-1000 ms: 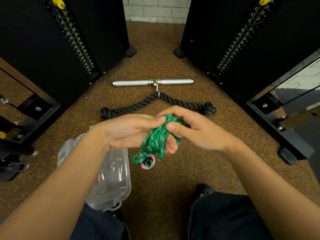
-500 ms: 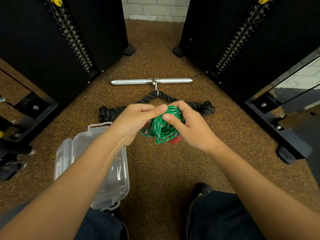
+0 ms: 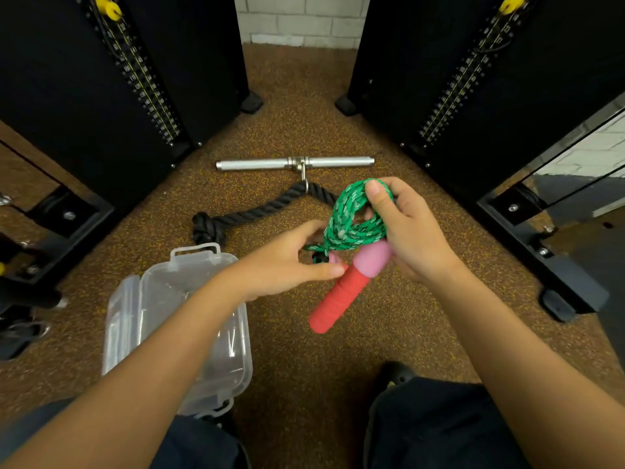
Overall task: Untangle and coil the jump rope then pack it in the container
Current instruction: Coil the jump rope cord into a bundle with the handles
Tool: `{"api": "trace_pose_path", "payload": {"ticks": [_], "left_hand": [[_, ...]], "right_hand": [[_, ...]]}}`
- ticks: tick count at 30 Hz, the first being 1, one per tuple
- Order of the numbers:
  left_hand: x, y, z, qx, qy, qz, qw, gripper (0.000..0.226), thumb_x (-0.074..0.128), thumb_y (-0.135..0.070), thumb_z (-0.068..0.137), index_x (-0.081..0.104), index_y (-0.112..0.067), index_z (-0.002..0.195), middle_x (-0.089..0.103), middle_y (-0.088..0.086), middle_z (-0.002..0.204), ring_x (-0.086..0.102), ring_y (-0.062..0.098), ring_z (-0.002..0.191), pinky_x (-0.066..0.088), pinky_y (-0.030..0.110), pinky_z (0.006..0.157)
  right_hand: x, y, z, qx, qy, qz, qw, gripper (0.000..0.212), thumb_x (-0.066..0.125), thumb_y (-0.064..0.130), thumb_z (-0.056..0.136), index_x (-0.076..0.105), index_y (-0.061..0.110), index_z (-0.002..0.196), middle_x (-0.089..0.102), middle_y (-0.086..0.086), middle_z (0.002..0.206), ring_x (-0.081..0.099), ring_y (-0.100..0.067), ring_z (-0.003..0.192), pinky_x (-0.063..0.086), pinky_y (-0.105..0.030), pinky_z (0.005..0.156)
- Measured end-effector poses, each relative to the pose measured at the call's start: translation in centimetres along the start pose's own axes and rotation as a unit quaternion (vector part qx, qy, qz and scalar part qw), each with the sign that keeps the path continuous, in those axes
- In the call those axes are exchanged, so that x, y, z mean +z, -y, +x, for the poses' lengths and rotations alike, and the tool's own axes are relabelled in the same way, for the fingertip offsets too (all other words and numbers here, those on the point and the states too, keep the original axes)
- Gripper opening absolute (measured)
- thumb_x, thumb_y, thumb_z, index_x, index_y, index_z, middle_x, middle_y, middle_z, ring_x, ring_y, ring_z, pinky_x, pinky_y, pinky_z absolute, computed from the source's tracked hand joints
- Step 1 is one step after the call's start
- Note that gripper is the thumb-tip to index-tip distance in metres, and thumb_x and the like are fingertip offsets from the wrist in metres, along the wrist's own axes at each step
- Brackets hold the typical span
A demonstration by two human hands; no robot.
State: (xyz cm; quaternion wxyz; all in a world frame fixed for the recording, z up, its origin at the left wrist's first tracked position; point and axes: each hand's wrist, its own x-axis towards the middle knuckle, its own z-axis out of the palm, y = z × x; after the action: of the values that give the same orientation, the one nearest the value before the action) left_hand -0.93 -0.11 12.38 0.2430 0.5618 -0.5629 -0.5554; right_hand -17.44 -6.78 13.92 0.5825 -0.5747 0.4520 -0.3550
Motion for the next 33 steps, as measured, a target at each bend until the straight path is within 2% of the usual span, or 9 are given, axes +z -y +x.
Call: {"api": "trace_pose_path", "payload": {"ticks": [4,8,11,13,16,19,24,28,33], "left_hand": [[-0.8,0.2,0.3,0.037,-0.103,0.124,0.986,0.045,0.066,-0.021,0.081,0.052,-0.020,0.124,0.052,-0.006,0.122,0.048,0.013,0.118,0.037,0.030,0.101],[-1.0,-0.2,0.3,0.049,-0.200,0.092,0.974,0.042,0.071,-0.020,0.077,0.058,-0.023,0.117,0.049,-0.003,0.111,0.049,0.009,0.107,0.037,0.023,0.093],[-0.8,-0.8,0.0,0.060,-0.147,-0.022,0.987,0.043,0.072,-0.011,0.075,0.056,-0.030,0.110,0.058,-0.008,0.101,0.057,-0.004,0.087,0.044,0.014,0.084],[-0.6,-1.2,-0.2,0.054,-0.125,-0.078,0.988,0.047,0.069,-0.001,0.076,0.054,-0.029,0.110,0.060,-0.008,0.098,0.055,-0.004,0.077,0.045,0.010,0.077],[-1.3,-1.6,-0.3,0.032,-0.141,-0.150,0.978,0.048,0.065,0.002,0.078,0.054,-0.024,0.118,0.063,0.003,0.103,0.057,0.009,0.087,0.047,0.013,0.077],[-2.3,-1.9,-0.5,0.016,-0.119,-0.231,0.966,0.049,0.062,0.005,0.078,0.053,-0.018,0.120,0.063,0.013,0.103,0.060,0.017,0.094,0.047,0.025,0.087],[-3.7,-2.2,-0.7,0.039,-0.155,-0.278,0.947,0.049,0.067,-0.005,0.068,0.058,-0.018,0.115,0.071,0.000,0.084,0.063,0.017,0.093,0.048,0.031,0.088],[-4.5,-2.6,-1.0,0.055,-0.160,-0.289,0.942,0.048,0.065,-0.007,0.071,0.058,-0.019,0.117,0.057,0.013,0.092,0.056,0.024,0.099,0.045,0.036,0.093],[-5.2,-2.7,-1.4,0.114,-0.226,-0.122,0.960,0.036,0.060,-0.002,0.083,0.057,-0.030,0.106,0.068,-0.008,0.098,0.061,0.014,0.096,0.048,0.027,0.087]], "right_hand": [[0.3,0.6,0.0,0.057,-0.007,0.121,0.991,0.020,0.046,0.026,0.095,0.054,0.011,0.085,0.050,0.002,0.062,0.050,-0.009,0.057,0.047,-0.027,0.060],[0.6,0.7,-0.2,0.082,0.003,0.150,0.985,0.023,0.046,0.029,0.094,0.055,0.009,0.087,0.053,-0.002,0.065,0.055,-0.012,0.060,0.053,-0.028,0.061],[0.8,0.7,-0.1,0.074,-0.047,0.140,0.986,0.020,0.047,0.026,0.095,0.053,0.011,0.083,0.055,-0.005,0.070,0.058,-0.013,0.063,0.054,-0.030,0.063],[0.5,0.3,0.1,0.056,-0.080,0.081,0.992,0.019,0.051,0.032,0.092,0.055,0.017,0.082,0.058,-0.006,0.073,0.060,-0.017,0.068,0.055,-0.041,0.070],[0.2,-0.2,0.1,0.026,-0.088,-0.014,0.996,0.021,0.057,0.056,0.076,0.060,0.036,0.076,0.063,-0.009,0.082,0.061,-0.036,0.084,0.049,-0.060,0.085],[0.2,-0.5,0.2,0.022,-0.091,-0.031,0.995,0.020,0.055,0.062,0.069,0.060,0.043,0.071,0.063,-0.002,0.079,0.062,-0.032,0.085,0.048,-0.062,0.084],[0.1,-0.3,-0.1,-0.030,-0.082,-0.100,0.991,0.014,0.055,0.045,0.085,0.056,0.031,0.086,0.061,0.005,0.075,0.059,-0.017,0.078,0.052,-0.052,0.083],[0.6,-0.2,-0.4,-0.070,-0.086,-0.171,0.979,0.019,0.052,0.035,0.091,0.053,0.018,0.099,0.058,0.007,0.074,0.057,-0.014,0.074,0.048,-0.032,0.071],[0.3,0.3,-0.2,-0.050,-0.059,-0.172,0.982,0.016,0.050,0.037,0.091,0.053,0.021,0.095,0.056,0.010,0.073,0.054,-0.006,0.069,0.044,-0.021,0.066]]}}
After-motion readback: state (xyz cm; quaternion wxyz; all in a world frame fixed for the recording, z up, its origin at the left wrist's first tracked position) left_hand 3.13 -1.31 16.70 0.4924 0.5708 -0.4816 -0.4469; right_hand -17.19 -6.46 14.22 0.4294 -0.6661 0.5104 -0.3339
